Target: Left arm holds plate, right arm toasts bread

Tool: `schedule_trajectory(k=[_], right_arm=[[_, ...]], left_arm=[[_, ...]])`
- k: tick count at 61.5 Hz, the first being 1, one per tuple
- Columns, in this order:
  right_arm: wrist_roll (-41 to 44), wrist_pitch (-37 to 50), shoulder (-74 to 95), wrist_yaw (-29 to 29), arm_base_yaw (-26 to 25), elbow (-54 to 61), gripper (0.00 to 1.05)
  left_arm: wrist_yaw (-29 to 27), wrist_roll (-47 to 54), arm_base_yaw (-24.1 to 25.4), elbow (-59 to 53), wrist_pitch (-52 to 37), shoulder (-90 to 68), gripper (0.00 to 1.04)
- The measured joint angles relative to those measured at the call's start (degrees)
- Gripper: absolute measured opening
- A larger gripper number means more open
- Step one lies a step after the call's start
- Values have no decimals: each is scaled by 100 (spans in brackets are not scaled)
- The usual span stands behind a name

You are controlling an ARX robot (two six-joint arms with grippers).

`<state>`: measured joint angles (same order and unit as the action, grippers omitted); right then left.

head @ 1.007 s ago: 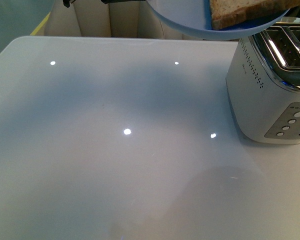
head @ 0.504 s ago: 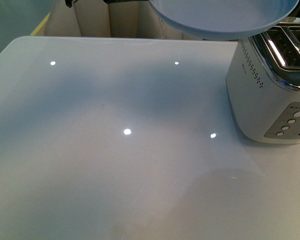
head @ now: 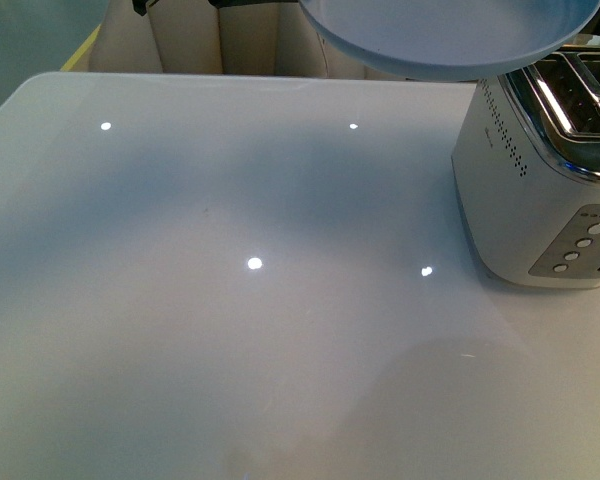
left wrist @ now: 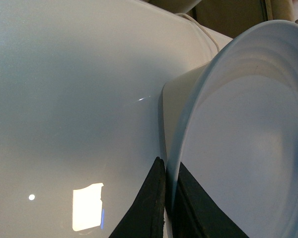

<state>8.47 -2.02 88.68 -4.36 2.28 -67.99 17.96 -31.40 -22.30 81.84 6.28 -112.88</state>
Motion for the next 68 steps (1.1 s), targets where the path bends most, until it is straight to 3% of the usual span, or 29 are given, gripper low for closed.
schedule_trajectory(k=[68], right_arm=[[210, 245, 1217, -291, 22, 164, 4]], left_arm=[[9, 0, -26, -15, 0, 0, 3]])
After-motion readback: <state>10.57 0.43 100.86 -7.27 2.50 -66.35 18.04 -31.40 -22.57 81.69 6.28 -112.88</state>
